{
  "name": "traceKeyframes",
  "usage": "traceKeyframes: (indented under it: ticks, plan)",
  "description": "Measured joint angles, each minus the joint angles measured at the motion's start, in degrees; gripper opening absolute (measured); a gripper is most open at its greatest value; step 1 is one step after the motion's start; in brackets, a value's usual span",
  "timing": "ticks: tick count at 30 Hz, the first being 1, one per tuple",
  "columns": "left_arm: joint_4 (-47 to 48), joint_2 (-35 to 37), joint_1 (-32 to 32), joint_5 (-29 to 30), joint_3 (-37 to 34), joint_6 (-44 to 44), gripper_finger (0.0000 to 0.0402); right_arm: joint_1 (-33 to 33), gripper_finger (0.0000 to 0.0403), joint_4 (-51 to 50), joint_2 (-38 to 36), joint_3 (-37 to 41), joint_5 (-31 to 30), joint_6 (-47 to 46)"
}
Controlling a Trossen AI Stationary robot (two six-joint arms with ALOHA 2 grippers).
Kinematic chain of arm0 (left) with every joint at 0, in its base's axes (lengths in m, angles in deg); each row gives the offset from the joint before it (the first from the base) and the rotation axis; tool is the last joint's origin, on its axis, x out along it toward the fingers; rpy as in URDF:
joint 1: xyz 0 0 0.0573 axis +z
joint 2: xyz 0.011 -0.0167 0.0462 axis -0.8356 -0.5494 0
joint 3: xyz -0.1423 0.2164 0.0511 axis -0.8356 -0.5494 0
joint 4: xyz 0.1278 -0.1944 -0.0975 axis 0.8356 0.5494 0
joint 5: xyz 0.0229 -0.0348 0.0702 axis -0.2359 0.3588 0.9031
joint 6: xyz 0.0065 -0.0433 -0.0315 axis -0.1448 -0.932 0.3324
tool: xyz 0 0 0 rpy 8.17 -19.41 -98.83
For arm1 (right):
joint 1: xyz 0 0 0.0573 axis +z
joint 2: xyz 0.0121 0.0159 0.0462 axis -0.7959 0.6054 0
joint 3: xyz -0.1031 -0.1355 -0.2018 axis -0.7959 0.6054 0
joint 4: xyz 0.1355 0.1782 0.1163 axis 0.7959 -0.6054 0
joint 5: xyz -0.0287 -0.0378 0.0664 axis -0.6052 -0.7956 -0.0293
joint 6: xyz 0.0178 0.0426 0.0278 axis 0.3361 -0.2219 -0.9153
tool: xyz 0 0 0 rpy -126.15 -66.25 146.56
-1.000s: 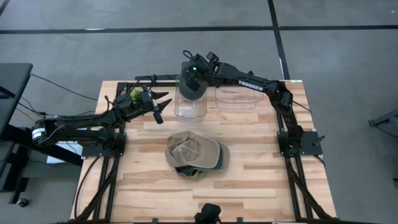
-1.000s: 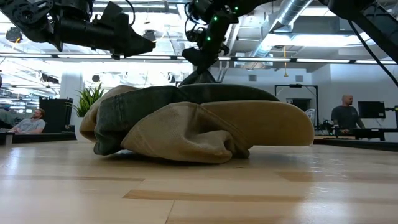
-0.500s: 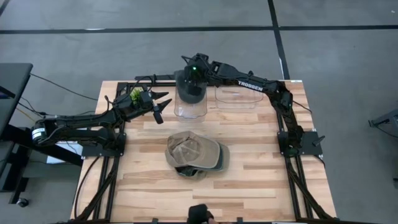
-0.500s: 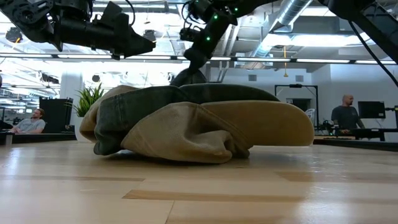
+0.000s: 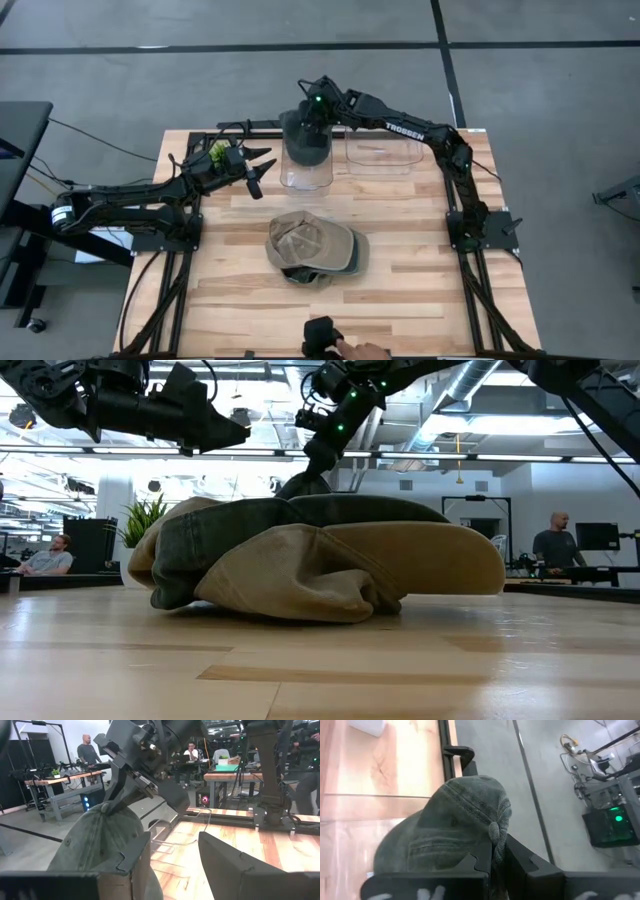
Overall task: Pick & Place hat
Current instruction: Put the black cap into the left transparent bin
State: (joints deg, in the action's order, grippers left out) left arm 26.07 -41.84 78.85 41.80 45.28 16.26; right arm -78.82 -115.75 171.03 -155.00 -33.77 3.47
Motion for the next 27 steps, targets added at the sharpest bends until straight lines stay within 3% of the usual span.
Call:
traceKeyframes:
  ticks: [27]
  plan:
    - [0.3,0.0,0.0,0.0,0.0,0.0,0.0163,0.7,0.0015,2.9,-1.3,0.0,1.1,8.2]
